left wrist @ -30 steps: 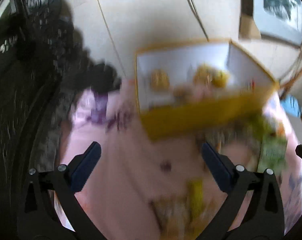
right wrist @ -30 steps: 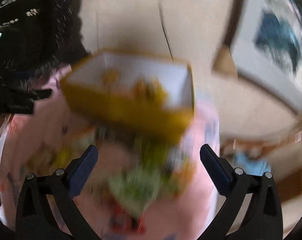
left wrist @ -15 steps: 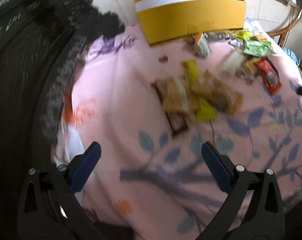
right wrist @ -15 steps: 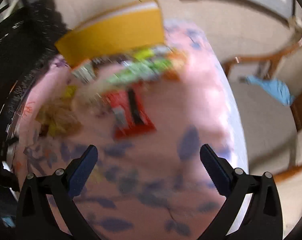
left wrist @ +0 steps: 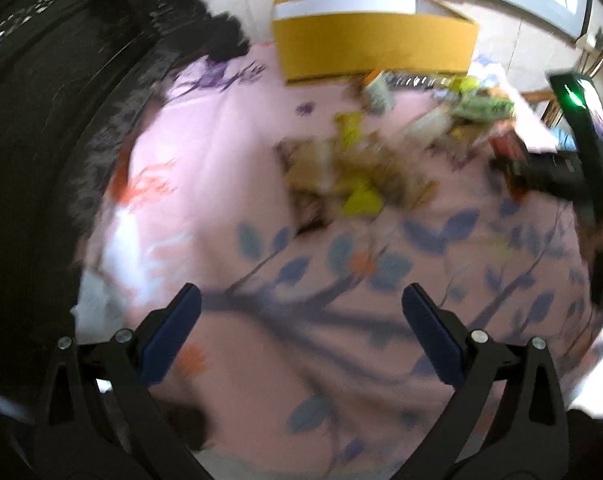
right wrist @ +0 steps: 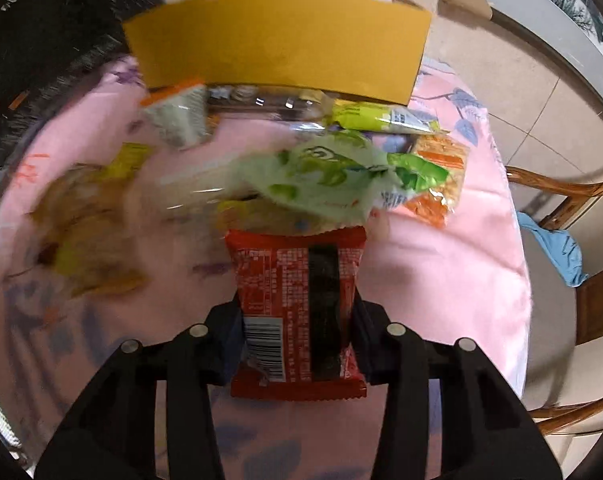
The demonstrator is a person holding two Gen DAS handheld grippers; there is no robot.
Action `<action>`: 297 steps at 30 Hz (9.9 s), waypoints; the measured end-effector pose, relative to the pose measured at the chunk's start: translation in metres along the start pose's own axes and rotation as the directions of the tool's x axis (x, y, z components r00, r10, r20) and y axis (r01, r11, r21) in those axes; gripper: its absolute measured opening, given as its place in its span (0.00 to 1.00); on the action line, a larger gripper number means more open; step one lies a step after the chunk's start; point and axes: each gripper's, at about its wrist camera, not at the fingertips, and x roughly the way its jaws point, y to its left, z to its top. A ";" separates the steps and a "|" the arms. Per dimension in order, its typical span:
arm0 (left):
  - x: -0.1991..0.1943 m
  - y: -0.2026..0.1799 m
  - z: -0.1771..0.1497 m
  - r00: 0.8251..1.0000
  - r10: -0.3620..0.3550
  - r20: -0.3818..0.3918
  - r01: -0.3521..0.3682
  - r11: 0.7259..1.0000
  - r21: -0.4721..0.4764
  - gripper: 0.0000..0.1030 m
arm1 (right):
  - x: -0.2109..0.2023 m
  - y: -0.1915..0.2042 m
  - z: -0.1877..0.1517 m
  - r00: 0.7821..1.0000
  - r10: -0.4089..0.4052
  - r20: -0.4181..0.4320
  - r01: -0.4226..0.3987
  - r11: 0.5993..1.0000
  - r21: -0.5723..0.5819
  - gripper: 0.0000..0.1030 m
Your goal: Organize snacks
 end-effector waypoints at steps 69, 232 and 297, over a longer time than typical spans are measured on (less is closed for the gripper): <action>0.028 0.011 0.308 0.949 0.007 0.316 -0.009 1.000 0.008 0.33 | -0.135 -0.047 0.259 0.858 0.101 0.503 -0.131 0.991 0.023 0.44; 0.003 0.094 0.078 0.988 -0.135 0.073 0.149 0.955 -0.257 0.33 | -0.035 0.060 0.003 0.941 0.308 -0.140 -0.292 0.949 0.122 0.25; 0.031 0.057 -0.071 0.982 -0.049 -0.182 0.033 0.995 -0.089 0.86 | -0.057 -0.004 -0.080 0.598 0.800 0.047 -0.654 0.453 0.605 0.24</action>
